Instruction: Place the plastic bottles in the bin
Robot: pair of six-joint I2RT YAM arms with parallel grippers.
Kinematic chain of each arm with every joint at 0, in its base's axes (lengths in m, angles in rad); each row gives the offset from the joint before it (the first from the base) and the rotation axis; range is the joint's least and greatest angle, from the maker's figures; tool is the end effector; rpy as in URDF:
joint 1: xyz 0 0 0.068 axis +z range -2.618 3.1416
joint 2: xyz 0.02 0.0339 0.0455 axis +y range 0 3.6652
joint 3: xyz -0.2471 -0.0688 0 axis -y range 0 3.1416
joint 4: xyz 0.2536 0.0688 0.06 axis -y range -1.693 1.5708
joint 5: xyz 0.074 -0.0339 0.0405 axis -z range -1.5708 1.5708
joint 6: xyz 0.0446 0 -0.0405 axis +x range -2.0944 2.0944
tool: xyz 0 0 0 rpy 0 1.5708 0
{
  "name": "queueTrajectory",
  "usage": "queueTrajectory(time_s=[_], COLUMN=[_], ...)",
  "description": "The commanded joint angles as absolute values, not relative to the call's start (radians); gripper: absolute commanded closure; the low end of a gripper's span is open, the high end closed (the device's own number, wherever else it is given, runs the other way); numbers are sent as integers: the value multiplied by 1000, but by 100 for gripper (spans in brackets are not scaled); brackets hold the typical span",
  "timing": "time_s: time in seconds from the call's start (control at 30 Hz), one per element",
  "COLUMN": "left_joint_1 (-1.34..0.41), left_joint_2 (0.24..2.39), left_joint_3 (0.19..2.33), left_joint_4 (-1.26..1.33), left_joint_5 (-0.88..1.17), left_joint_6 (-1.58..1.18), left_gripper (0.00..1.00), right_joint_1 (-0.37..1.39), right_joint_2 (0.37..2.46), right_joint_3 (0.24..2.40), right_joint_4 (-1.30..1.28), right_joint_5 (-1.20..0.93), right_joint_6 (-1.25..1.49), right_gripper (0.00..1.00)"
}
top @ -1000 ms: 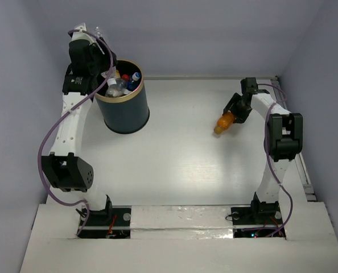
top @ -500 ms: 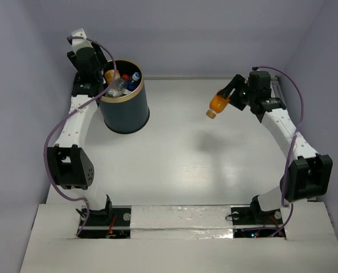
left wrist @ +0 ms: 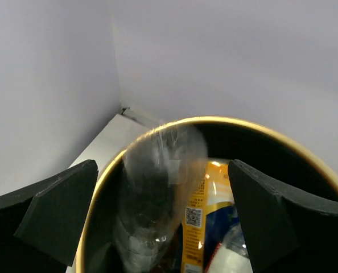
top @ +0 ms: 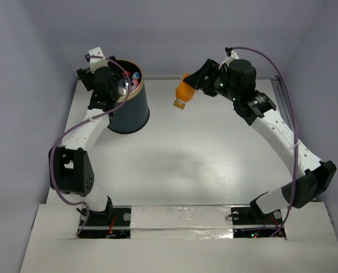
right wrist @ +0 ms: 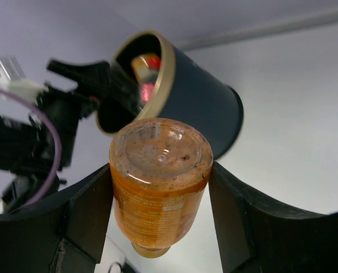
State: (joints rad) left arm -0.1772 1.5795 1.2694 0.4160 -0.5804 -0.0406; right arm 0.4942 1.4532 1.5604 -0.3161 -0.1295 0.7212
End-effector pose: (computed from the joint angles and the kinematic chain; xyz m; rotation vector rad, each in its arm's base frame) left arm 0.3908 -0.0451 0.3521 -0.3713 1.4401 0.2484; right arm 0.3075 0.1722 0.4212 0.1151 1.8849 0.9728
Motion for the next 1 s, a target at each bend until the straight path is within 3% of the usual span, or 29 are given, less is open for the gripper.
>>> queueTrajectory(time_s=[0.0,0.27,0.6,0.77,0.87,0.9,0.97], left_joint_1=[-183,-204,-204,-204,-204,-204,-204], left_joint_2=[1436,1220,871,790,770,767,762], left_joint_3=[1301,1443,1286,1324,1350,1362,1373], left_joint_4=[428,88,-216,-353,-419,-445,-462], left_joint_5=[-569,-378,-195,-202,-207,-210,-212], left_joint_6=[-141,-400,-673,-664,-635,-631,-618], left_gripper=[1,1,1,1,1,1,1], right_joint_1=[512,621,747,781,793,805,818], right_joint_2=[1499,1753,2195,2351,2431,2440,2433], right_joint_3=[1696,1997,2574,2611,2686,2697,2685], right_joint_4=[-221,-118,-141,-74,-81,-80,-78], right_joint_5=[-89,-60,23,107,126,129,168], right_joint_6=[718,738,712,712,713,709,684], right_gripper=[60,60,58,57,46,34,22])
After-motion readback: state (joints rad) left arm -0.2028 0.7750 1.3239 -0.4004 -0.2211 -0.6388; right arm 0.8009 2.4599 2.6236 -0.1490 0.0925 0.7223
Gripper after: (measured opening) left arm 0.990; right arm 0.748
